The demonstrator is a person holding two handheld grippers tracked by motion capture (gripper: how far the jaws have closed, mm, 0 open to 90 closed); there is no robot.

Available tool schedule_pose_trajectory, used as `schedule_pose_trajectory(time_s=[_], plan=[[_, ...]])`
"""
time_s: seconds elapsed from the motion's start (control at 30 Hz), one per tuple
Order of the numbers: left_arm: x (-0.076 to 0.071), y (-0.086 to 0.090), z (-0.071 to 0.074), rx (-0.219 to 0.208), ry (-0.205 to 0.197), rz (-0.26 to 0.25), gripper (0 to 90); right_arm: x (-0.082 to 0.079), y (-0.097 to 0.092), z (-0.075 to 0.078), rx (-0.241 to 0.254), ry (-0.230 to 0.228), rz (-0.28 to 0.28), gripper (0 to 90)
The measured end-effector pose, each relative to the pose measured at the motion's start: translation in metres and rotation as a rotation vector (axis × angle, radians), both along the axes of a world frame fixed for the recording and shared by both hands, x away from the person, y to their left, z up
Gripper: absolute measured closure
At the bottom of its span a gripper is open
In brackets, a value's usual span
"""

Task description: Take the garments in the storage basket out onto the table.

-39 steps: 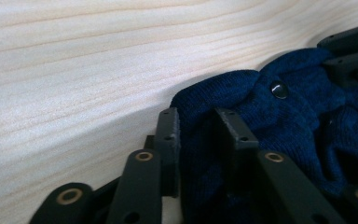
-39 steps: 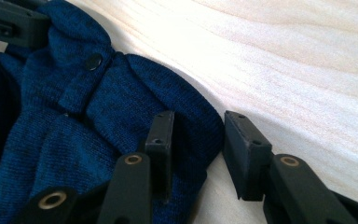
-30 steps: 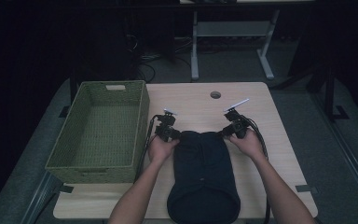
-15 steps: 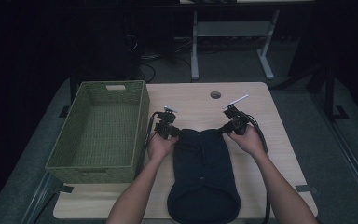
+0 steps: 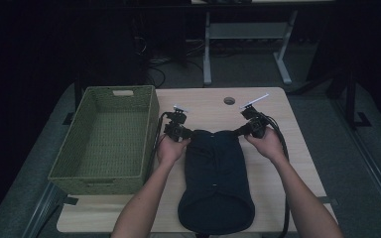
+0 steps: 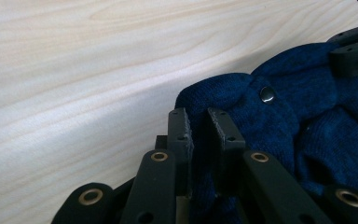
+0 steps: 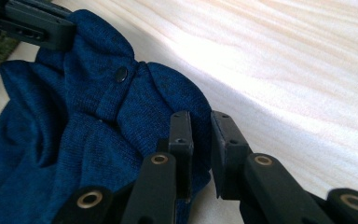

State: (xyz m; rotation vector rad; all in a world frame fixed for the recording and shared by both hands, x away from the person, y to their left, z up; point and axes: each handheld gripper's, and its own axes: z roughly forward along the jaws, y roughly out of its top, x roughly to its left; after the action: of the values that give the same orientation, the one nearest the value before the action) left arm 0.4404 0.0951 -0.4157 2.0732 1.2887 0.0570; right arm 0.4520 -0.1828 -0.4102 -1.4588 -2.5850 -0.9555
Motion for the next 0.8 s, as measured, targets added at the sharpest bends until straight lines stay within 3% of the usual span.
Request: schedule_pose_trajectory(time_s=[0.8], plan=[[0.019,-0.007,0.058,-0.009,-0.088,-0.024,80.2,0.007,-0.010,0.055,0.010,-0.097,0.001,79.8]])
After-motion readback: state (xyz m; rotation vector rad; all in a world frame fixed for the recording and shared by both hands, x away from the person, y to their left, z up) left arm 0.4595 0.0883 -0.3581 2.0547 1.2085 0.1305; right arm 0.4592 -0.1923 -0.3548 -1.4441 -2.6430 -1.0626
